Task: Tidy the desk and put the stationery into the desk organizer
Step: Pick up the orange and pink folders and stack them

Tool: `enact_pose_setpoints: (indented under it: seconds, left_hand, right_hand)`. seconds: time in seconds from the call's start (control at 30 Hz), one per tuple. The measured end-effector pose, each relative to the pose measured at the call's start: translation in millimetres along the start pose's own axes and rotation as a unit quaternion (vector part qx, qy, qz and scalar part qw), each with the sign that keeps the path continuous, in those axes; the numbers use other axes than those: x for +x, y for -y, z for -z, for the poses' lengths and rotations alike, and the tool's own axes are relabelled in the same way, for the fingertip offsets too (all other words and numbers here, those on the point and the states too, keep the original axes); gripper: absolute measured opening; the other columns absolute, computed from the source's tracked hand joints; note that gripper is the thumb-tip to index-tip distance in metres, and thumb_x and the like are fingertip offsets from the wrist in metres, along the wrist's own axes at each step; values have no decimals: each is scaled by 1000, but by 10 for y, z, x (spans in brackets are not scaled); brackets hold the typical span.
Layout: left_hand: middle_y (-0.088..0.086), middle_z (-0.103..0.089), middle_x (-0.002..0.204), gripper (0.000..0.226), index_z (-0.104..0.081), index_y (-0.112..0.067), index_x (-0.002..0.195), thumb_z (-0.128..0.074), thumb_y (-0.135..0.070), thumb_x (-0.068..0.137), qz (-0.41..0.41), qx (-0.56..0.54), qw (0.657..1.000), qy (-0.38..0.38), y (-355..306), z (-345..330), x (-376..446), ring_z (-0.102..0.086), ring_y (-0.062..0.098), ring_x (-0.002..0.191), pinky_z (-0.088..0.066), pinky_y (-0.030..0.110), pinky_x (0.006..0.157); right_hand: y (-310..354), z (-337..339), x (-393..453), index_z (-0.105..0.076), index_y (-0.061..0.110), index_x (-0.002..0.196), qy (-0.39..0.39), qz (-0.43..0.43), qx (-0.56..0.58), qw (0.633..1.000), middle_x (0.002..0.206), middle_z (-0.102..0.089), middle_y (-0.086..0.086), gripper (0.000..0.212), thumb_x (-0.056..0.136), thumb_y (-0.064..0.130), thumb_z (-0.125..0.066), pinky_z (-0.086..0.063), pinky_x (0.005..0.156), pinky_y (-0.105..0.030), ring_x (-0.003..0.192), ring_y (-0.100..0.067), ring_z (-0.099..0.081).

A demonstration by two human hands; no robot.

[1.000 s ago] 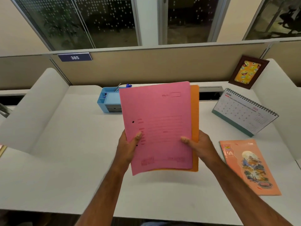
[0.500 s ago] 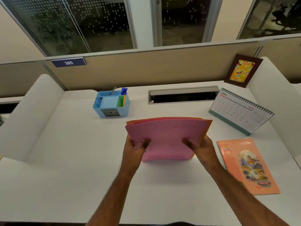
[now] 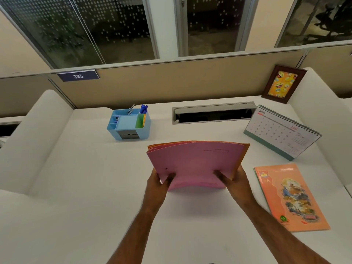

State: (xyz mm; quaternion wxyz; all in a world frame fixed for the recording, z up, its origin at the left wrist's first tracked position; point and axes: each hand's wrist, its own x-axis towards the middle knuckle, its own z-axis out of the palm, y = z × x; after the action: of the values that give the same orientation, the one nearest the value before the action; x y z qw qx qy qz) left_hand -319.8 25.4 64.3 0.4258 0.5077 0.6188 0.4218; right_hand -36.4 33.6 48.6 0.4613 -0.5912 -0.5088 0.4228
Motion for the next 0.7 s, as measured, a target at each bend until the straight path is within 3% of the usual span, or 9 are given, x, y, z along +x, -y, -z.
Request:
enact_pose_setpoints:
  seconds: [0.07, 0.13, 0.23, 0.3, 0.4, 0.53, 0.63, 0.7]
  left_hand:
    - [-21, -73, 113, 31, -63, -36, 124, -75, -28, 97, 10, 13, 1000, 14, 89, 12, 14, -70, 5, 106, -62, 26, 86]
    - [-19, -75, 109, 26, -66, -42, 115, -75, -28, 96, 17, 18, 999, 20, 104, 34, 33, -72, 6, 102, -61, 24, 81]
    - [-19, -76, 105, 25, -67, -45, 110, -76, -29, 94, 22, 26, 999, 7, 102, 72, 89, -73, 4, 96, -58, 21, 74]
    - [-20, -75, 107, 29, -66, -44, 113, -78, -27, 92, 20, 21, 1000, -6, 106, 115, 117, -72, 4, 97, -59, 21, 74]
    - [-21, -73, 111, 37, -61, -41, 120, -80, -25, 92, 21, 0, 999, -30, 136, 232, 136, -73, 4, 100, -61, 21, 75]
    - [-14, -73, 116, 43, -56, -30, 130, -78, -25, 94, 41, -21, 997, -57, 216, 469, 166, -76, 11, 98, -65, 30, 73]
    - [-16, -73, 112, 42, -56, -37, 129, -77, -22, 94, 60, -7, 995, -75, 287, 715, 209, -76, 7, 91, -62, 23, 65]
    - [-15, -72, 113, 45, -57, -34, 132, -75, -18, 95, 72, 13, 993, -91, 356, 916, 249, -75, 5, 89, -61, 20, 63]
  right_hand:
    - [-7, -1, 4, -48, 32, 139, 7, -4, -4, 1000, 120, -67, 10, 62, 87, 29, -82, -60, 87, -27, 109, -8, -67]
    - [-16, -10, 8, -44, 31, 141, 12, -10, -15, 1000, 123, -65, 6, 63, 89, 25, -80, -59, 86, -23, 110, -6, -66]
    - [5, -57, 2, -42, 45, 133, 15, -23, -20, 999, 125, -62, 12, 56, 94, 20, -73, -56, 84, -16, 111, -1, -63]
    - [8, -121, -7, -40, 47, 128, 21, -33, -21, 999, 127, -59, 16, 49, 98, 21, -68, -55, 87, -17, 113, 2, -61]
    - [-21, -258, 2, -40, 29, 129, 33, -51, -22, 998, 127, -61, 7, 37, 101, 23, -63, -57, 86, -17, 109, 3, -64]
    - [-31, -556, 38, -38, 25, 119, 59, -93, -17, 994, 119, -64, 2, 26, 104, 10, -52, -60, 82, -28, 103, -9, -68]
    - [-13, -870, 49, -34, 27, 120, 85, -127, -44, 987, 113, -65, 5, 33, 99, 4, -46, -54, 69, -17, 89, 1, -67]
    - [-9, -1115, 42, -32, 27, 122, 118, -139, -53, 982, 115, -65, 8, 35, 98, 4, -44, -52, 69, -16, 91, 0, -67]
